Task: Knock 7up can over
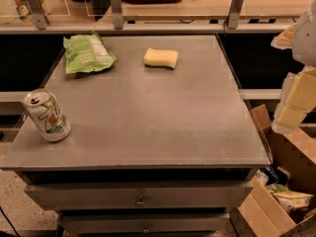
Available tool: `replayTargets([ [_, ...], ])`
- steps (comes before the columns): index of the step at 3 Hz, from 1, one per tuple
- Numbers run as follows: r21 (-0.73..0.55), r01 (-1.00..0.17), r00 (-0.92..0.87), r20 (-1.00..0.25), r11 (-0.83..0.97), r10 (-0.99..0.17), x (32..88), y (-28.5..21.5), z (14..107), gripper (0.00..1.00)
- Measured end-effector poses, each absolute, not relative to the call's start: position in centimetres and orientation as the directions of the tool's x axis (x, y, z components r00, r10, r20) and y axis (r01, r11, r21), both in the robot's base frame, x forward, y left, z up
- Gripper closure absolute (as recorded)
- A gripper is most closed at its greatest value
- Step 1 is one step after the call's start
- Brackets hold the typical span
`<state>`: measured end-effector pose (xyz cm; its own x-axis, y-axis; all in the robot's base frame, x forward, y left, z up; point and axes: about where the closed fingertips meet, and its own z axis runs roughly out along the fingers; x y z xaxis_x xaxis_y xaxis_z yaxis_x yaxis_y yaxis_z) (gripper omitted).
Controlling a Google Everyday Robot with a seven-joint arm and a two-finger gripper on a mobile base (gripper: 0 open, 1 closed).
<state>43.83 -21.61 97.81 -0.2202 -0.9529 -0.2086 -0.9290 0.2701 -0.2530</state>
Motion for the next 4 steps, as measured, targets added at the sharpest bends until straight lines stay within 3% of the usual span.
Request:
replayTargets([
  [2,-0.248,-0.932,-0.205,-0.247,0.266,-0.947,43.7,-21.1,98.0,0.0],
  [4,-0.173,-0.939,-0.197,-0.438,0.297,-0.877,43.7,-17.4,97.0,0.0],
])
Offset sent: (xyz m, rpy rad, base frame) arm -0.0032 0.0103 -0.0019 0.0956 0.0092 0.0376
